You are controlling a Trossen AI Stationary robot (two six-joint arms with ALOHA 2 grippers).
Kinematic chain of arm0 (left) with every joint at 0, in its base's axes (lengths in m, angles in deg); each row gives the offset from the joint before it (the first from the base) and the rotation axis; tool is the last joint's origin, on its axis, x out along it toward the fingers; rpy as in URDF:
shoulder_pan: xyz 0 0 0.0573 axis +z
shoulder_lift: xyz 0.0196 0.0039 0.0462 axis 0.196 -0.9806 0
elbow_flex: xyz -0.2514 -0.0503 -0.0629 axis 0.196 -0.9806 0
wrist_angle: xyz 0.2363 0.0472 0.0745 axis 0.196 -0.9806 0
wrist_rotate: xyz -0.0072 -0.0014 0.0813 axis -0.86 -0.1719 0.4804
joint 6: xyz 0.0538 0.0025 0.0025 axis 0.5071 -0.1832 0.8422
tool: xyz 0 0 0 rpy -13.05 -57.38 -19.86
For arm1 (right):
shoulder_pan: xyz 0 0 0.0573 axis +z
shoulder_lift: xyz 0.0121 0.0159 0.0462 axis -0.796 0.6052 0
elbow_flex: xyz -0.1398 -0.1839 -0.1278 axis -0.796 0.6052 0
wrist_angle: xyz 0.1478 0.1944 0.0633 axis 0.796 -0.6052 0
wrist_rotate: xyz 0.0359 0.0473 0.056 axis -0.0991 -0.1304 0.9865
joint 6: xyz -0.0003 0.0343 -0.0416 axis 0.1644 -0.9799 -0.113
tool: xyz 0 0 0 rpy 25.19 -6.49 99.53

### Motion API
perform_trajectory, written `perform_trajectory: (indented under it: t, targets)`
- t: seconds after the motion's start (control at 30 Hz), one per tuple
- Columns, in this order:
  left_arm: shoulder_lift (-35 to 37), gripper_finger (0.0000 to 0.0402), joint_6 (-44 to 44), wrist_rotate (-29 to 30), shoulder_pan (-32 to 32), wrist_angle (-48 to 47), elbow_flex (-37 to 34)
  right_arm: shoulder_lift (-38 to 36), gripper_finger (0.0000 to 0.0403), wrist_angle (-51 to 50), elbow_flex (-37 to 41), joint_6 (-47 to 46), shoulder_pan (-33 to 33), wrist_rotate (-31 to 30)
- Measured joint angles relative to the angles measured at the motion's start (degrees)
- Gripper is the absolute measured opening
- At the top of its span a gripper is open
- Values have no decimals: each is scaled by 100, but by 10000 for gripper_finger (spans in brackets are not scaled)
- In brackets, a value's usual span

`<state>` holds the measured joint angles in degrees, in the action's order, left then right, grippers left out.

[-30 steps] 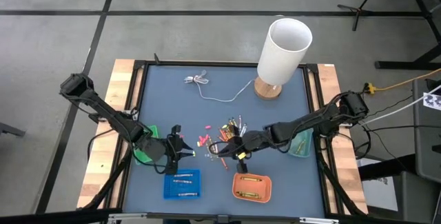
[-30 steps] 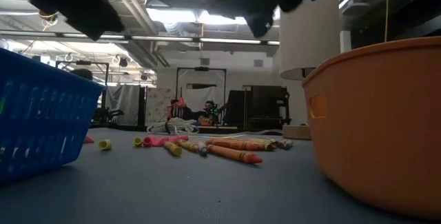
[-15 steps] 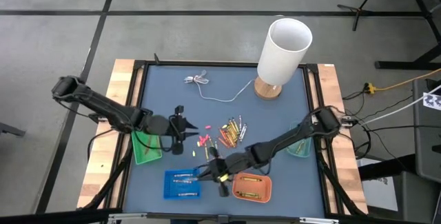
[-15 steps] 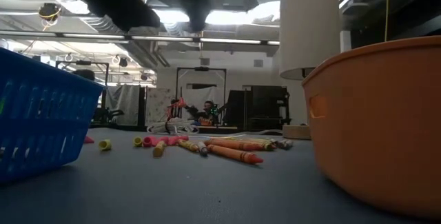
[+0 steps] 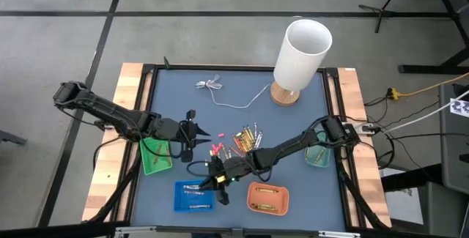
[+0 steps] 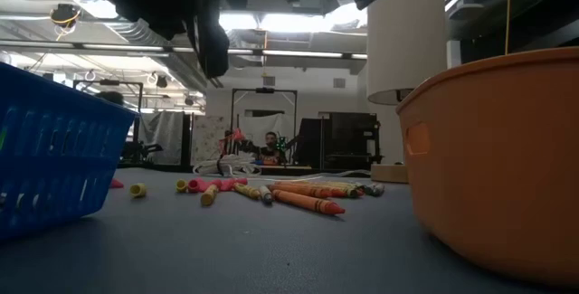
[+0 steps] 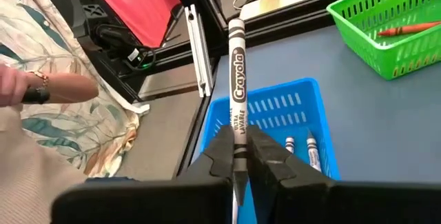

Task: Sort crayons
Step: Put the gray crayons into the blue bin, then put the yellow crayon into the dark green bin

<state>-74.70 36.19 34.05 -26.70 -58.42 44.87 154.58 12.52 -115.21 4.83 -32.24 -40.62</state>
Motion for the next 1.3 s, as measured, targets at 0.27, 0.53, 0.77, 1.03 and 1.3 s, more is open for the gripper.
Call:
perform_trajectory:
  t: [0.27,0.53,0.77,1.03,1.3]
  targets:
    - [0,76,-4,0,0,-27,0,-1,88,-27,-2,4,3,5]
    - [-1,76,-3,-4,0,-39,0,-2,106,-223,-2,65,-157,518]
    - [-11,76,-7,-9,0,10,-2,-269,95,-1304,1,315,-179,1038]
    - [-26,76,-8,-168,0,437,-4,-1156,95,-3097,1,1159,-173,872]
    - [-203,100,132,-869,15,758,-4,-1908,95,-4878,-2,1578,-106,184]
